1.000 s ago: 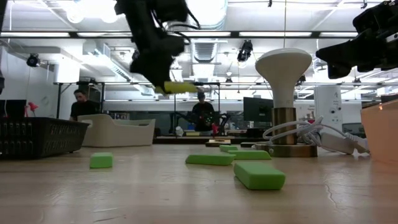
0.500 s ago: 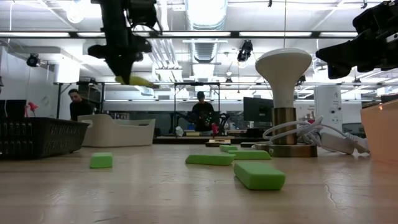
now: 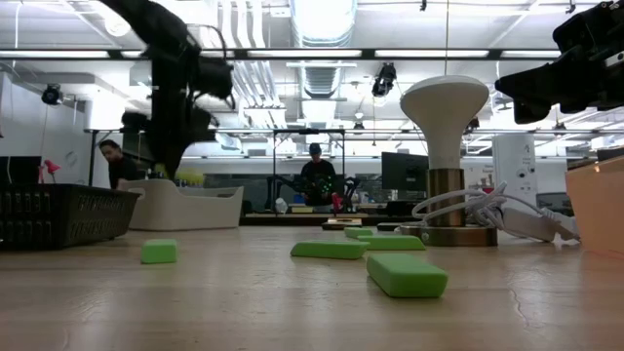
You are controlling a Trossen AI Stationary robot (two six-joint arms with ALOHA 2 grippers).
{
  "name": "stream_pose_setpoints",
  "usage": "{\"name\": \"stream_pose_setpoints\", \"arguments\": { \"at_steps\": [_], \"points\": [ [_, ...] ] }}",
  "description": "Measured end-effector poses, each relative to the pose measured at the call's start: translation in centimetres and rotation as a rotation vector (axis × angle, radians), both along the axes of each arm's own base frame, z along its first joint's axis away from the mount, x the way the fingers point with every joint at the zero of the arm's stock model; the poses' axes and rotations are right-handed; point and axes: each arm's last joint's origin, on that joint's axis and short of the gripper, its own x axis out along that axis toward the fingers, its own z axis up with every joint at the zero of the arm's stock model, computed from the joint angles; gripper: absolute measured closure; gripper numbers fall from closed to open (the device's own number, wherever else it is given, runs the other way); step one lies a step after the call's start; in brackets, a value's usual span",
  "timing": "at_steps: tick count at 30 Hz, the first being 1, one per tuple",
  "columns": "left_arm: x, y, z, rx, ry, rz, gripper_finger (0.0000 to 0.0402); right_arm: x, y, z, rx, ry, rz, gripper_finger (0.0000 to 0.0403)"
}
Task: Pick & Place School Supplies
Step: Put the green hole puncher into the gray bin
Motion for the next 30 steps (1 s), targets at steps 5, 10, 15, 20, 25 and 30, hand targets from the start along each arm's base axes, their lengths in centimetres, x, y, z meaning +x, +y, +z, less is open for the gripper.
{"name": "stream_pose_setpoints", "arguments": {
  "at_steps": [5, 10, 15, 20, 25, 30],
  "points": [
    [-0.8, 0.5, -2.5, -0.041, -0.045, -0.045, 0.0339, 0.0, 0.0, 0.0, 0.0, 0.0, 0.0, 0.0367],
    [-1.5, 0.7, -3.8, -0.08, -0.078, -0.047, 0.0339, 0.0, 0.0, 0.0, 0.0, 0.0, 0.0, 0.0367],
    [-2.0, 0.8, -4.2, -0.107, -0.086, -0.044, 0.0339, 0.0, 0.0, 0.0, 0.0, 0.001, 0.0, 0.0367],
    [-2.1, 1.0, -4.2, -0.105, -0.094, -0.04, 0.0336, 0.0, 0.0, 0.0, 0.0, 0.001, 0.0, 0.0367],
    [-2.1, 1.1, -4.1, -0.097, -0.096, -0.054, 0.0314, 0.0, 0.0, 0.0, 0.0, 0.001, 0.0, 0.0367],
    [-2.2, 1.3, -4.1, -0.099, -0.1, -0.047, 0.0295, 0.0, 0.0, 0.0, 0.0, 0.0, 0.0, 0.0367]
  ]
}}
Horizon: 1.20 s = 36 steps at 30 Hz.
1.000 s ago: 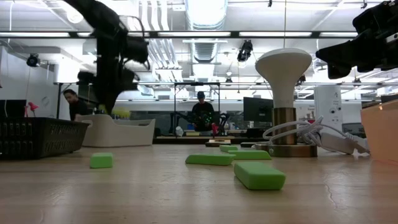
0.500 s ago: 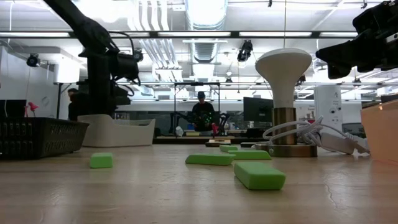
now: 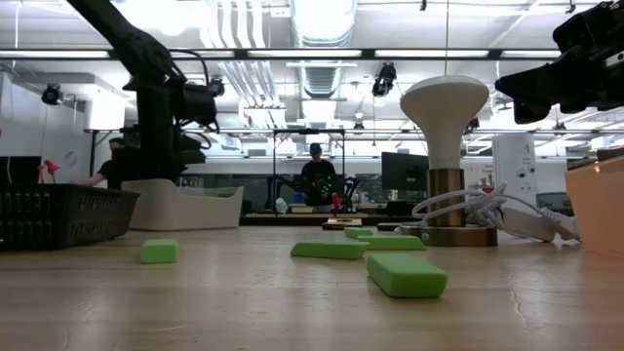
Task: Pick & Place School Supplies
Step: Put the green hole puncher into the gray bin, then put the green eraser into the black bin
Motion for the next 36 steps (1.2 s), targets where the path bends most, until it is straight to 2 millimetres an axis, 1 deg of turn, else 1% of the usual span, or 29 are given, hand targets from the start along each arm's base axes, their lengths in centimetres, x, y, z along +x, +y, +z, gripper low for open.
{"name": "stream_pose_setpoints", "arguments": {
  "at_steps": [2, 4, 8, 12, 16, 20, 22, 25, 28, 32, 34, 36],
  "points": [
    [0.0, 0.1, 0.1, -0.007, -0.007, -0.022, 0.0293, 0.0, 0.0, 0.0, 0.0, 0.0, 0.0, 0.0367],
    [0.3, 0.3, 0.8, 0.005, -0.016, -0.049, 0.0292, 0.0, 0.0, 0.0, 0.0, 0.0, 0.0, 0.0367],
    [0.9, 0.9, 3.2, 0.037, -0.042, -0.068, 0.0292, 0.0, 0.0, 0.0, 0.0, 0.0, 0.0, 0.0367],
    [1.7, 1.5, 7.2, 0.06, -0.119, -0.099, 0.0288, 0.0, 0.0, 0.0, 0.0, 0.0, 0.0, 0.0367],
    [2.7, 0.7, 11.8, 0.1, -0.212, -0.12, 0.0278, 0.0, 0.0, 0.0, 0.0, 0.0, 0.0, 0.0367],
    [3.7, -1.6, 15.2, 0.167, -0.312, -0.205, 0.0265, 0.0, 0.0, 0.0, 0.0, 0.0, 0.0, 0.0367],
    [4.2, -3.0, 16.4, 0.197, -0.361, -0.259, 0.0261, 0.0, 0.0, 0.0, 0.0, 0.001, 0.0, 0.0367],
    [4.4, -5.5, 17.7, 0.247, -0.415, -0.385, 0.026, 0.0, 0.0, 0.0, 0.0, 0.001, 0.0, 0.0367],
    [4.4, -8.0, 18.3, 0.267, -0.44, -0.514, 0.0259, 0.0, 0.0, 0.0, 0.0, 0.001, 0.0, 0.0367],
    [4.1, -11.0, 18.1, 0.285, -0.495, -0.641, 0.0259, 0.0, 0.0, 0.0, 0.0, 0.001, 0.0, 0.0367],
    [3.9, -12.3, 17.8, 0.289, -0.54, -0.665, 0.0259, 0.0, 0.0, 0.0, 0.0, 0.001, 0.0, 0.0367],
    [3.7, -13.3, 17.4, 0.265, -0.594, -0.642, 0.0259, 0.0, 0.0, 0.0, 0.0, 0.001, 0.0, 0.0367]
  ]
}}
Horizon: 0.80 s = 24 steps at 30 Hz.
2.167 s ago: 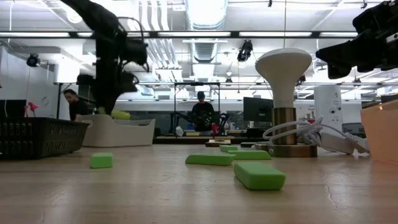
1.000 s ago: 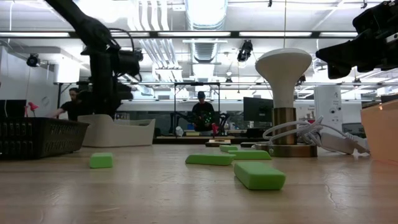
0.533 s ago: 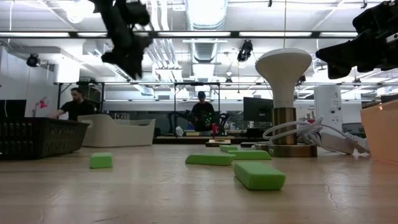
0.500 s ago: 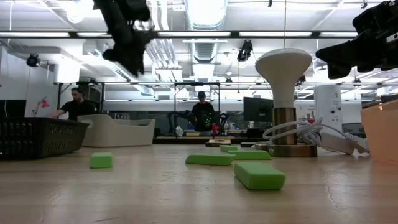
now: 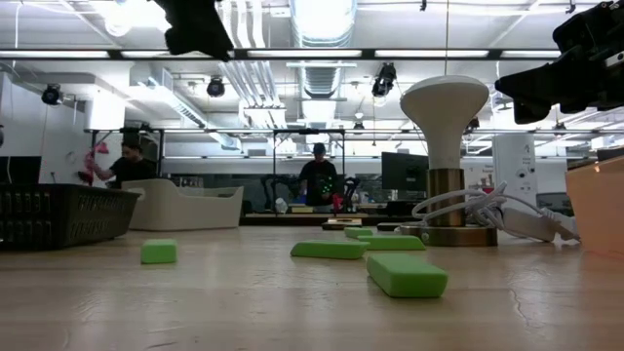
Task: Pick & Place School Supplies
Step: Put the green eraser into the black bin
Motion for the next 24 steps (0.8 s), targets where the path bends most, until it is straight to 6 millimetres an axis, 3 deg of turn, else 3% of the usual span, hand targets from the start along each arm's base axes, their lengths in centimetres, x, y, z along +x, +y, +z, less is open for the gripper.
{"name": "stream_pose_setpoints", "arguments": {
  "at_steps": [7, 15, 19, 24],
  "points": [
    [-0.8, -1.5, -1.5, -0.392, -0.089, 0.287, 0.0259, 0.0, 0.0, 0.0, 0.0, 0.0, 0.0, 0.0367],
    [-0.8, -2.3, -3.0, -0.563, -0.051, 0.37, 0.0259, 0.0, 0.0, 0.0, 0.0, 0.0, 0.0, 0.0367],
    [-1.0, -3.5, -3.3, -0.688, -0.01, 0.434, 0.0259, 0.0, 0.0, 0.0, 0.0, 0.0, 0.0, 0.0367],
    [-0.5, -5.4, -3.5, -0.689, -0.004, 0.454, 0.0259, 0.0, 0.0, 0.0, 0.0, 0.0, 0.0, 0.0367]
  ]
}}
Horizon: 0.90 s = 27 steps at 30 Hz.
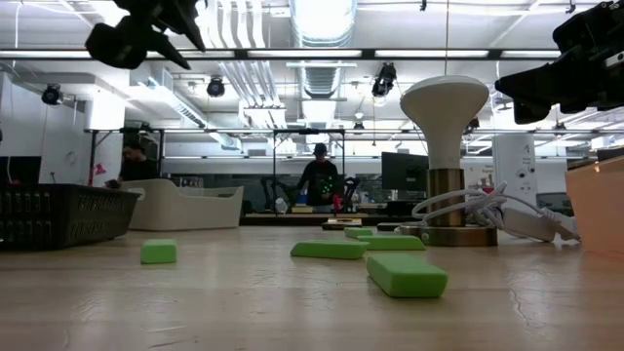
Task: Pick & Place School Supplies
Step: Put the green eraser into the black bin
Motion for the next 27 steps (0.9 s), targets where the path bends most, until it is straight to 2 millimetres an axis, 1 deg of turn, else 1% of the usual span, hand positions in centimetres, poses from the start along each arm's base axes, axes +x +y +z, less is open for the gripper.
{"name": "stream_pose_setpoints", "arguments": {
  "at_steps": [6, 10, 16, 22, 27],
  "points": [
    [0.6, -1.7, 0.1, -0.032, 0.023, 0.036, 0.0259, 0.0, 0.0, 0.0, 0.0, 0.0, 0.0, 0.0367],
    [1.1, -3.1, -0.3, -0.092, 0.072, 0.088, 0.0259, 0.0, 0.0, 0.0, 0.0, 0.0, 0.0, 0.0367],
    [2.3, -5.7, -1.3, -0.18, 0.194, 0.174, 0.0259, 0.0, 0.0, 0.0, 0.0, 0.0, 0.0, 0.0367],
    [4.2, -7.4, -2.3, -0.219, 0.282, 0.26, 0.0259, 0.0, 0.0, 0.0, 0.0, 0.0, 0.0, 0.0367],
    [6.1, -8.6, -3.9, -0.268, 0.354, 0.315, 0.0259, 0.0, 0.0, 0.0, 0.0, 0.0, 0.0, 0.0367]
  ]
}}
